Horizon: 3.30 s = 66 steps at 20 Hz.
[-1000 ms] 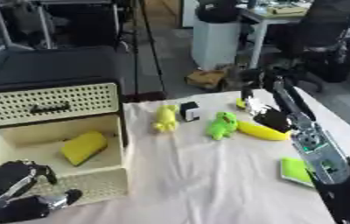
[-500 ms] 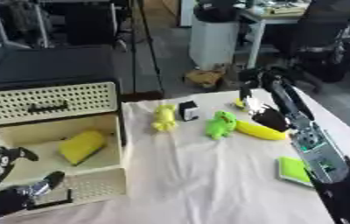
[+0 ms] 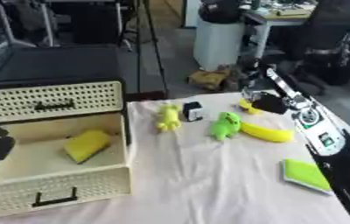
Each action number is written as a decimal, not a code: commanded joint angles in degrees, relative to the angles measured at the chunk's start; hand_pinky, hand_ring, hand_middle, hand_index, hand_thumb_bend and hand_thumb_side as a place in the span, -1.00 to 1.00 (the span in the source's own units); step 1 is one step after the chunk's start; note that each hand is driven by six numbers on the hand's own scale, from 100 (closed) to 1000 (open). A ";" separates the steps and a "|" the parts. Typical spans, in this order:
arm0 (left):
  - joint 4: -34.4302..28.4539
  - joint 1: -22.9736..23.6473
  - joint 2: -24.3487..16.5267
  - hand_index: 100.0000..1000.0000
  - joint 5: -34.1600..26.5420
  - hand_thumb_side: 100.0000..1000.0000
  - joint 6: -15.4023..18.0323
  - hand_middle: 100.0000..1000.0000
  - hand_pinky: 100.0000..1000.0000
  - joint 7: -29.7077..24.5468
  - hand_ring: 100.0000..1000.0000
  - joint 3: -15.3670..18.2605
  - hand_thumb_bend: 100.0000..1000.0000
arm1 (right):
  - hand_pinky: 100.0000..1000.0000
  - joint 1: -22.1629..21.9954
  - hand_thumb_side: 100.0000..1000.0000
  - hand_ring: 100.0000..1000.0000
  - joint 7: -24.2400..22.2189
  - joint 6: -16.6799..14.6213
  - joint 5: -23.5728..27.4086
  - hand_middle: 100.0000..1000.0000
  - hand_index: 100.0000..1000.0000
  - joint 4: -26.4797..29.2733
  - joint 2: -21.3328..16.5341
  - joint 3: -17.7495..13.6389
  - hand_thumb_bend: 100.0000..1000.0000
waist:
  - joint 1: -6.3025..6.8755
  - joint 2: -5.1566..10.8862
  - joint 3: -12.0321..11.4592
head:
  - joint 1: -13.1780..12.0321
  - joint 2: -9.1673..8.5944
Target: Pick up objects from table and place into drawer.
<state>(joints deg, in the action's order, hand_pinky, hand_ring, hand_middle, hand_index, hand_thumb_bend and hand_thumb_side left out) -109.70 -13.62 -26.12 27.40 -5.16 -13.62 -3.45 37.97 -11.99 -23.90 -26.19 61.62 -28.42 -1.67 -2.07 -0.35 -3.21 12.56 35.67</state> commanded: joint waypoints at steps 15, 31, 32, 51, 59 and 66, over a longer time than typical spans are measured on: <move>-1.21 -1.11 2.14 0.34 -6.93 1.00 4.52 -1.00 -1.00 -4.21 -1.00 1.29 -0.02 | 0.83 14.53 0.03 1.00 3.38 2.92 -25.98 1.00 0.86 -34.31 -0.16 -5.16 -0.40 | 1.47 -0.22 -4.83 | 3.82 -1.02; -2.95 -2.24 3.33 0.34 -7.70 1.00 5.92 -1.00 -1.00 -5.49 -1.00 1.24 -0.02 | 0.88 14.47 0.09 1.00 11.48 9.28 -34.33 0.97 0.86 -39.49 -0.58 -4.46 -0.20 | 2.17 -2.65 -8.36 | 5.40 -3.72; -3.01 -2.24 3.33 0.34 -7.66 1.00 6.00 -1.00 -1.00 -5.59 -1.00 1.23 -0.02 | 0.86 14.35 0.07 1.00 11.20 9.70 -34.91 0.96 0.86 -39.80 -0.56 -4.41 -0.18 | 2.15 -2.72 -8.41 | 5.43 -3.77; -3.19 -1.94 3.32 0.36 -7.52 1.00 6.32 -1.00 -1.00 -6.70 -1.00 1.38 -0.02 | -0.57 12.86 -0.73 -0.15 14.32 12.84 -32.59 0.26 0.36 -38.84 -0.06 -4.97 -1.00 | 2.08 -2.47 -8.05 | 5.49 -3.73; -3.02 -1.32 3.06 0.37 -7.19 1.00 6.48 -1.00 -1.00 -7.58 -1.00 1.50 -0.02 | -0.81 11.98 -0.76 -0.30 18.61 10.37 -24.40 0.06 0.17 -30.10 -0.15 -5.93 -1.00 | 1.86 -1.46 -7.34 | 5.32 -2.99; -2.93 -0.85 2.88 0.36 -7.14 1.00 6.66 -1.00 -1.00 -7.92 -1.00 1.74 -0.02 | -0.88 11.36 -0.72 -0.34 16.50 6.51 -18.03 0.04 0.16 -16.50 0.81 -2.55 -1.00 | 1.58 -0.60 -7.05 | 5.01 -2.62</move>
<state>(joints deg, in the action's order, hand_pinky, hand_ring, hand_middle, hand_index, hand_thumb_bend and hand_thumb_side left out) -111.76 -14.09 -22.17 20.22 1.31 -21.36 -2.39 48.34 5.17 -16.34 -45.77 41.27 -26.83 -4.92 -0.52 -1.65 -10.27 17.70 32.67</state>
